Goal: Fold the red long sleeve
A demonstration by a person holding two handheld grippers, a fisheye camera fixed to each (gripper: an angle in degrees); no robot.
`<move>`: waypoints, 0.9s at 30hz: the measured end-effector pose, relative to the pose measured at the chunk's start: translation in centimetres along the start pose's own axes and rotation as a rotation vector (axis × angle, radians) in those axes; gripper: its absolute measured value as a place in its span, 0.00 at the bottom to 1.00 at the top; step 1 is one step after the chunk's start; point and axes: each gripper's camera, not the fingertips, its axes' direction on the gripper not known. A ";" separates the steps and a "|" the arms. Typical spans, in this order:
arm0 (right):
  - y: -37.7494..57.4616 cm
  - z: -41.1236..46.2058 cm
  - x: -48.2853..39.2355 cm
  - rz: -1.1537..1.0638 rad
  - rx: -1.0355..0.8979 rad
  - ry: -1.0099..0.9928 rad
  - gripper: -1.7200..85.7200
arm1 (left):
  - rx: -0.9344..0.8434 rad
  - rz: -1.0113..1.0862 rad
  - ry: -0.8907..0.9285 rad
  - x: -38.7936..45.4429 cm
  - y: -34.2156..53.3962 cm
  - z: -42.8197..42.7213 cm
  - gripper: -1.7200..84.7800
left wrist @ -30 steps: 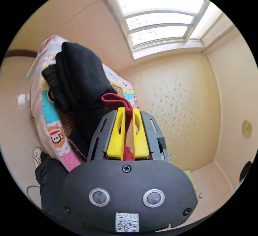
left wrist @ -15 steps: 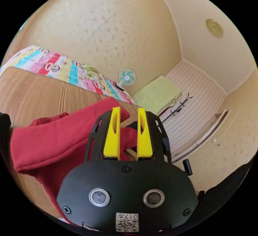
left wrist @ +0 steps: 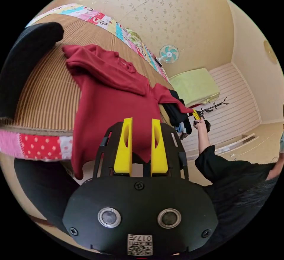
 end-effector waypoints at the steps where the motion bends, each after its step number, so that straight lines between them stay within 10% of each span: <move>1: 1.8 1.5 -5.7 -0.140 0.002 -0.036 0.07 | 0.018 -0.023 -0.010 -0.6 0.8 -1.0 0.14; 7: 23.8 14.8 -28.2 -0.638 -0.315 -0.390 0.08 | 0.142 -0.193 -0.045 -4.8 6.7 -4.7 0.14; 14: 55.7 25.3 -20.9 -0.987 -0.924 0.056 0.10 | 0.125 -0.137 -0.035 -4.9 5.6 -2.1 0.15; 23: 50.9 15.4 -6.4 -0.848 -0.656 0.516 0.06 | -0.096 0.192 -0.319 -1.6 -0.3 9.1 0.10; 27: 50.1 18.6 -4.8 -0.856 -0.738 0.414 0.04 | -0.262 0.212 -0.462 -2.4 -5.2 16.8 0.02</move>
